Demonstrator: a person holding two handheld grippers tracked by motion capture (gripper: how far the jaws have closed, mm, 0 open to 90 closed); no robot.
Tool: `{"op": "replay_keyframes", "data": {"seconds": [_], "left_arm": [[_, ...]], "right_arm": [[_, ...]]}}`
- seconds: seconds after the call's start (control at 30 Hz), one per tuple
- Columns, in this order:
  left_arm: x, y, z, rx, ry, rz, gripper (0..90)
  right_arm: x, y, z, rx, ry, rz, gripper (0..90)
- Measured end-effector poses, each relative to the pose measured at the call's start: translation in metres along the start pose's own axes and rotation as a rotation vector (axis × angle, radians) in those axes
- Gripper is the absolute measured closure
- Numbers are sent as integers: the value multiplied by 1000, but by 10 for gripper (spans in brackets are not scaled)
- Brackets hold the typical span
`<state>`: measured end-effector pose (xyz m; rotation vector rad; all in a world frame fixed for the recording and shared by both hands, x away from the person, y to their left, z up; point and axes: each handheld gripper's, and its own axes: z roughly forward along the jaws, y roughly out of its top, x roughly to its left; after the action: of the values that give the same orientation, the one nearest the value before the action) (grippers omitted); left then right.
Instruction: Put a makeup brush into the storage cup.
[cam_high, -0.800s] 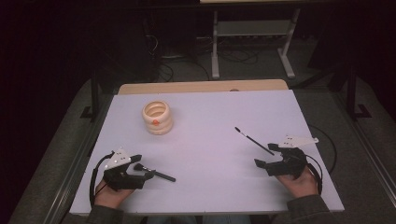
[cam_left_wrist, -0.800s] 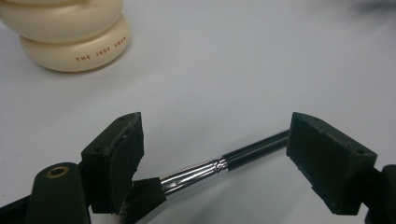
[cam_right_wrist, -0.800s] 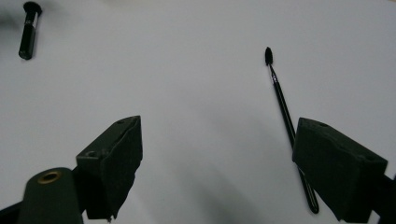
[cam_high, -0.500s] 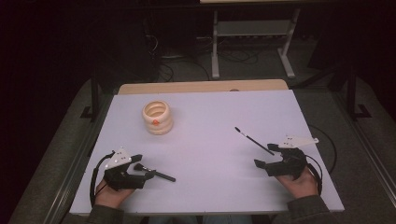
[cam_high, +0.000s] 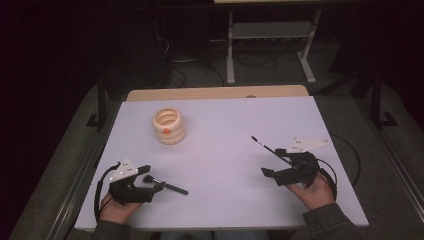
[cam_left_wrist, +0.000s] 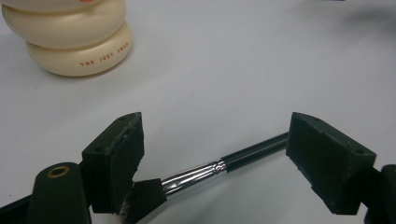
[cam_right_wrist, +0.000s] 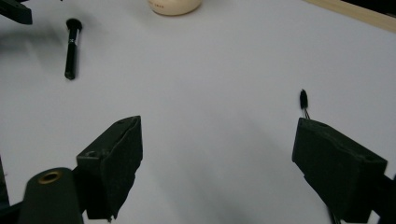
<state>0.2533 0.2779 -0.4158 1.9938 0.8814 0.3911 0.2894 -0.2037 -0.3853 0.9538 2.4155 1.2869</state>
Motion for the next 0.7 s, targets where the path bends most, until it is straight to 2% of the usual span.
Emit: {"op": "replay_keyframes", "data": {"seconds": [0.07, 0.23, 0.4, 0.57, 0.7], "left_arm": [[1, 0, -1, 1, 0, 13, 189], [0, 2, -5, -9, -3, 9, 190], [-2, 4, -7, -14, -4, 10, 191], [-3, 6, -8, -16, -6, 20, 191], [-4, 7, -10, -21, -6, 12, 191]], "right_arm": [[1, 7, 2, 4, 9, -11, 152], [7, 20, 13, 28, 31, -34, 152], [19, 36, 28, 57, 67, -75, 152], [28, 49, 41, 78, 98, -100, 153], [34, 59, 53, 100, 128, -111, 163]]}}
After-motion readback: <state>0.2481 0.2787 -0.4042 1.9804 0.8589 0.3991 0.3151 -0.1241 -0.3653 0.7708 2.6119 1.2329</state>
